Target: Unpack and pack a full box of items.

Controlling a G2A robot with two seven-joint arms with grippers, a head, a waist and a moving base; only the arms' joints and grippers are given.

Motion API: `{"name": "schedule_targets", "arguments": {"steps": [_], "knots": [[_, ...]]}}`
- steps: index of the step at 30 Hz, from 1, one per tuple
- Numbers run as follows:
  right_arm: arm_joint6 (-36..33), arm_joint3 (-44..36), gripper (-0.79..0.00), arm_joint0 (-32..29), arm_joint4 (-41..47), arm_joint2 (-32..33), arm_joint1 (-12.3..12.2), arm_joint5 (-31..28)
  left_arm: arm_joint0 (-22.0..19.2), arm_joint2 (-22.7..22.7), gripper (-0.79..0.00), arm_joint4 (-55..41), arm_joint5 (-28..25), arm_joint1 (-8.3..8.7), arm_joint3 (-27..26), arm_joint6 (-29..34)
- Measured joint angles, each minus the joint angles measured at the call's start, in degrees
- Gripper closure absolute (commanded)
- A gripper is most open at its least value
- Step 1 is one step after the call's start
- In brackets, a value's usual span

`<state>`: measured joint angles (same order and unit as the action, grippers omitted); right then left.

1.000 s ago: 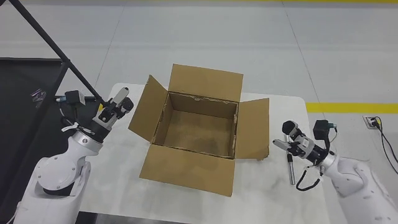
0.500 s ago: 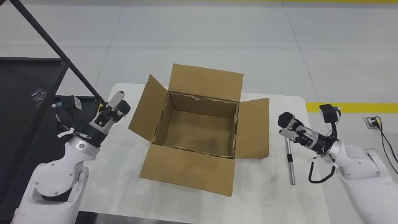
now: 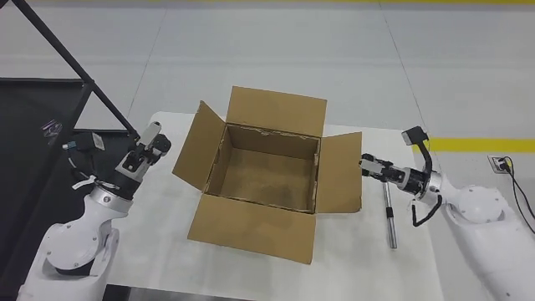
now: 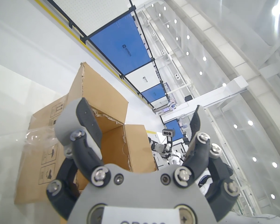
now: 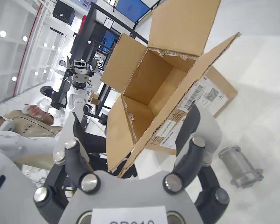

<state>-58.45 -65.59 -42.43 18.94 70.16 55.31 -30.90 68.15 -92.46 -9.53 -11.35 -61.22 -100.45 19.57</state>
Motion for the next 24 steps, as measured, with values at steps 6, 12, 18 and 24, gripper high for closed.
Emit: {"name": "schedule_targets", "arguments": {"steps": [6, 12, 18, 24], "knots": [[-2.9, 3.4, -0.785, 6.0, -1.3, -5.5, 1.5, 8.7, 1.6, -1.9, -0.785, -0.6, 0.0, -0.03, -0.3, -1.5], [-1.6, 7.4, -0.785, 10.5, -3.7, -10.4, 3.3, 10.7, 2.4, -2.6, -0.785, -1.2, -0.5, -0.14, -1.0, -2.0], [0.6, 10.3, -0.785, 12.8, -5.5, -12.8, 4.5, 10.3, 2.6, -2.6, -0.785, -1.1, -0.6, -0.25, -1.1, -2.0], [1.8, 11.6, -0.785, 14.3, -6.1, -14.3, 5.5, 9.9, 2.2, -2.2, -0.785, -0.8, -0.3, -0.37, -1.1, -1.9]]}}
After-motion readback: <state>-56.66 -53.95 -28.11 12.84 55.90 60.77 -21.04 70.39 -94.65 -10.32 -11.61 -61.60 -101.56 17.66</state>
